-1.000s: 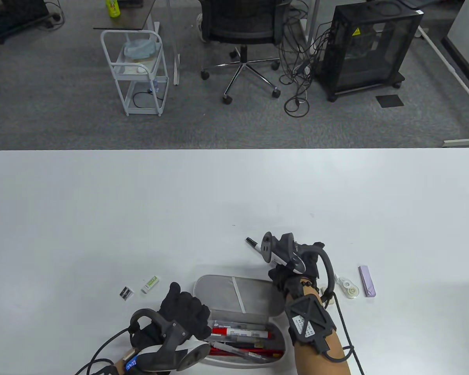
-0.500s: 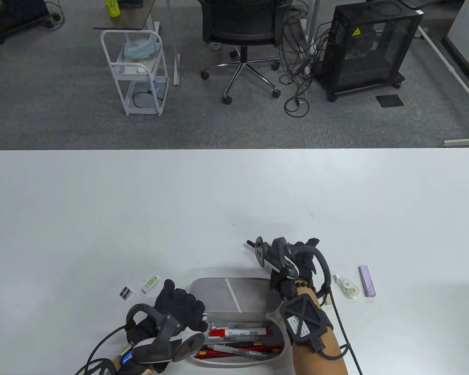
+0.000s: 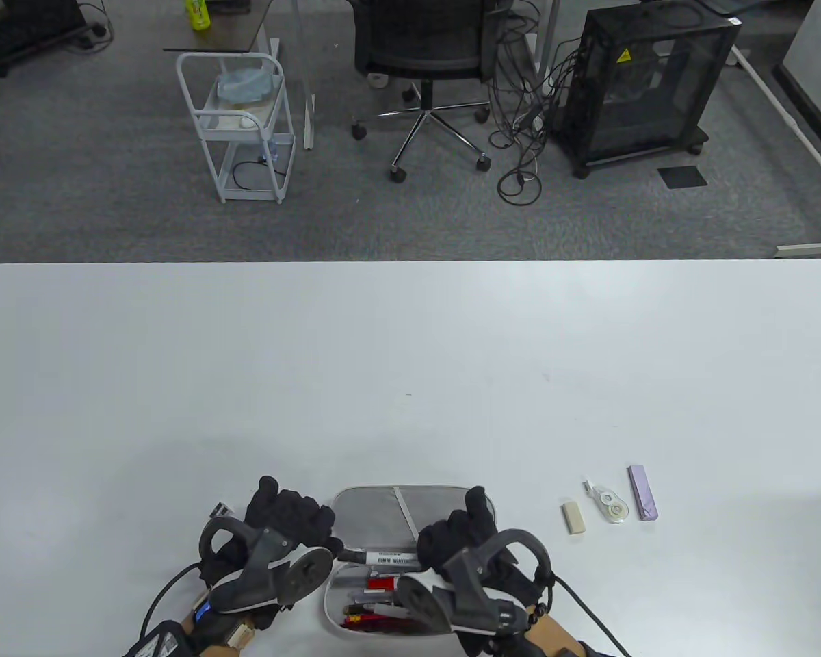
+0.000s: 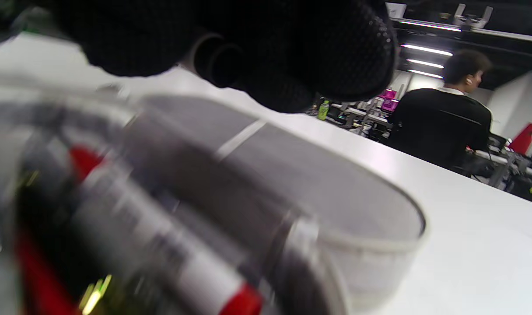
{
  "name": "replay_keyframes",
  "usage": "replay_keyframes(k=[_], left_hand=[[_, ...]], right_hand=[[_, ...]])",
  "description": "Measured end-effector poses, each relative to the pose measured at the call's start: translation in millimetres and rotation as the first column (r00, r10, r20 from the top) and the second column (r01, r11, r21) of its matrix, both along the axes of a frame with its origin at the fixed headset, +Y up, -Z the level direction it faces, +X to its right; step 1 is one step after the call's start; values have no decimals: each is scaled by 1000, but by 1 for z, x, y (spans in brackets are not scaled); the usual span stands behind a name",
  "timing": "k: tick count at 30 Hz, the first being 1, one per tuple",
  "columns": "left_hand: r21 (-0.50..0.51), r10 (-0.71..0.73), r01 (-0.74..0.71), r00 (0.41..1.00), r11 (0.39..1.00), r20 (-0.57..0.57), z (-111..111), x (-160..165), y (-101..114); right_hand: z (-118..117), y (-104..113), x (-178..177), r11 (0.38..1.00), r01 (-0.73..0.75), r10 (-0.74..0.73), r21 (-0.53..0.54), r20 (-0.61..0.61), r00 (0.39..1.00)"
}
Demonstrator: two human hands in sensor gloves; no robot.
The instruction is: Pack double-layer zippered pencil case
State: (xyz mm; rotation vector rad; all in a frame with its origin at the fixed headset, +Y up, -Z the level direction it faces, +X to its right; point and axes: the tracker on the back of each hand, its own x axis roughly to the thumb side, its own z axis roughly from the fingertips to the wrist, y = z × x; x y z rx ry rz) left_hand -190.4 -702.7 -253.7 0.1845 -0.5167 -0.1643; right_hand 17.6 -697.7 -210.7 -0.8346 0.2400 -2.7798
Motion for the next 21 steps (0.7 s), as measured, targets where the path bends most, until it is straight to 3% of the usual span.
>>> replay_keyframes(k=[3, 8, 11, 18, 21], left_hand=[[-5, 0, 0, 1000, 1000, -7, -1, -1, 0], [-1, -18, 18, 1000, 1000, 1, 0, 4, -2], [-5, -27, 27, 1000, 1000, 5, 0, 5, -4], [-32, -38, 38, 999, 999, 8, -2, 6, -8], [-24, -28, 29, 1000, 999, 9, 0, 5, -5]], right_hand=[[5, -17, -1, 998, -69, 69, -8, -10, 998], [-3, -33, 2, 993, -42, 43, -111, 10, 999], [-6, -37, 0, 996, -50, 51, -72, 12, 999], [-10, -31, 9, 994, 23, -20, -110, 30, 999], [-21, -7, 36, 989, 143, -139, -25, 119, 983]])
